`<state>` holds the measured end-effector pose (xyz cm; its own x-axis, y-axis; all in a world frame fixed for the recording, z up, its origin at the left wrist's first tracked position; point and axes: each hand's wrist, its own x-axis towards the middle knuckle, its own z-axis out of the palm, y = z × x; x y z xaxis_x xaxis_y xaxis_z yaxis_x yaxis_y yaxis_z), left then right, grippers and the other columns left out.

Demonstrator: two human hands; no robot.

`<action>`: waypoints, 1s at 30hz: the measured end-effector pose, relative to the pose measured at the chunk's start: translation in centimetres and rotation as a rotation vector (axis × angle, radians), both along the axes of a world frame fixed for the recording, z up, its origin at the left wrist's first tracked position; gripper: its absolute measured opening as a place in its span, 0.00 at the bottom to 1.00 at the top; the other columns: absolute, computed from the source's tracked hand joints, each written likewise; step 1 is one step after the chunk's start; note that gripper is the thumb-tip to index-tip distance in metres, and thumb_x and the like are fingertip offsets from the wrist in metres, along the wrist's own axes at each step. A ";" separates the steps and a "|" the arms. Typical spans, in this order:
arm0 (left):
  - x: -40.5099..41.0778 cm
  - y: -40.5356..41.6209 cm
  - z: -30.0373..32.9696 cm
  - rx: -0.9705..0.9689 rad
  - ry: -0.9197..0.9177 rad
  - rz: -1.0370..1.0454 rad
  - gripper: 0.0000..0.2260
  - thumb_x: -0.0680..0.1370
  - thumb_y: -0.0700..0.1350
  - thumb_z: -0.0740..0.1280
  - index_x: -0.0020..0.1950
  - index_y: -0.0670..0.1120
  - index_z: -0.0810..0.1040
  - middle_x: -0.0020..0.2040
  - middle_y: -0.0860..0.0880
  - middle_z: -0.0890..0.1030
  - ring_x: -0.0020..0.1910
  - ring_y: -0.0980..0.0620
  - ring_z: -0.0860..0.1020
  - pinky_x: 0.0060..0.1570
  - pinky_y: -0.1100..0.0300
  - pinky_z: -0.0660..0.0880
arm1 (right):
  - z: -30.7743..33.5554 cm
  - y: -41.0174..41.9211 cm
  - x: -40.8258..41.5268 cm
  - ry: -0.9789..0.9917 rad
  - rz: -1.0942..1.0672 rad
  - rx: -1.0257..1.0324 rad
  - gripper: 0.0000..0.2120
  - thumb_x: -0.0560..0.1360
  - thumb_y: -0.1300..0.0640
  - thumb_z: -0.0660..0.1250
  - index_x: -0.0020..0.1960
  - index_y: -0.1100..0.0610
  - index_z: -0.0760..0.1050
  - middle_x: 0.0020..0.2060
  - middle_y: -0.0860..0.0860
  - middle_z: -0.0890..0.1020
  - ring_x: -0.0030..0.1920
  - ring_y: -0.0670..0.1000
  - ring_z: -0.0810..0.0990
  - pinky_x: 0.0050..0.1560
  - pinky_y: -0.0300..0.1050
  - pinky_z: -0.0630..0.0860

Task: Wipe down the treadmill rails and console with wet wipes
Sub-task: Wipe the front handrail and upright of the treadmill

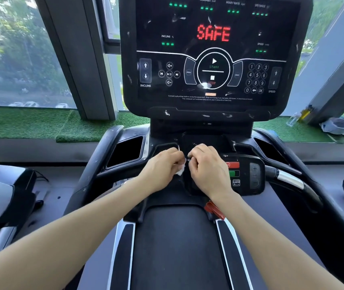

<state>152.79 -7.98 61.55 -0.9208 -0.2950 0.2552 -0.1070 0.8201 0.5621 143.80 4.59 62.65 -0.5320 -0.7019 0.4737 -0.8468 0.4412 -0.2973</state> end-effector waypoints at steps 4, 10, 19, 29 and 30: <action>-0.8 -0.8 0.0 0.058 -0.082 0.030 0.02 0.78 0.39 0.62 0.46 0.45 0.73 0.42 0.52 0.73 0.41 0.51 0.70 0.40 0.60 0.65 | -0.2 0.1 0.0 0.023 -0.006 -0.005 0.04 0.74 0.62 0.63 0.41 0.59 0.76 0.43 0.49 0.78 0.44 0.51 0.74 0.30 0.44 0.70; -1.1 0.4 -1.0 0.078 -0.109 0.136 0.08 0.82 0.46 0.57 0.49 0.43 0.71 0.42 0.51 0.72 0.42 0.47 0.71 0.41 0.55 0.65 | -0.3 0.1 -0.1 0.027 0.002 -0.019 0.04 0.74 0.62 0.63 0.41 0.59 0.76 0.42 0.49 0.78 0.44 0.51 0.74 0.30 0.42 0.68; 2.0 0.4 -3.9 -0.335 0.340 -0.104 0.05 0.77 0.39 0.63 0.47 0.47 0.77 0.47 0.53 0.76 0.45 0.51 0.72 0.40 0.58 0.74 | -0.4 0.1 -0.1 0.048 0.004 -0.009 0.07 0.74 0.59 0.60 0.42 0.58 0.76 0.43 0.48 0.78 0.44 0.50 0.74 0.30 0.41 0.68; 2.7 0.6 -5.1 -0.590 0.546 -0.228 0.08 0.77 0.33 0.61 0.52 0.41 0.76 0.50 0.47 0.80 0.53 0.49 0.75 0.44 0.57 0.79 | -0.5 0.4 -0.2 0.073 0.024 0.011 0.09 0.74 0.59 0.58 0.45 0.58 0.77 0.44 0.47 0.78 0.46 0.49 0.73 0.29 0.31 0.58; 2.7 1.1 -5.2 -0.566 0.535 -0.208 0.08 0.77 0.33 0.62 0.50 0.41 0.78 0.49 0.47 0.81 0.53 0.50 0.75 0.43 0.57 0.79 | -0.5 0.4 -0.2 0.078 0.021 0.011 0.11 0.74 0.57 0.56 0.45 0.58 0.77 0.44 0.47 0.78 0.46 0.49 0.73 0.28 0.32 0.58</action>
<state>155.49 -6.92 56.38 -0.6534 0.1751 0.7364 0.2458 0.9692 -0.0124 143.61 4.98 62.13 -0.4790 -0.7179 0.5052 -0.8761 0.4264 -0.2249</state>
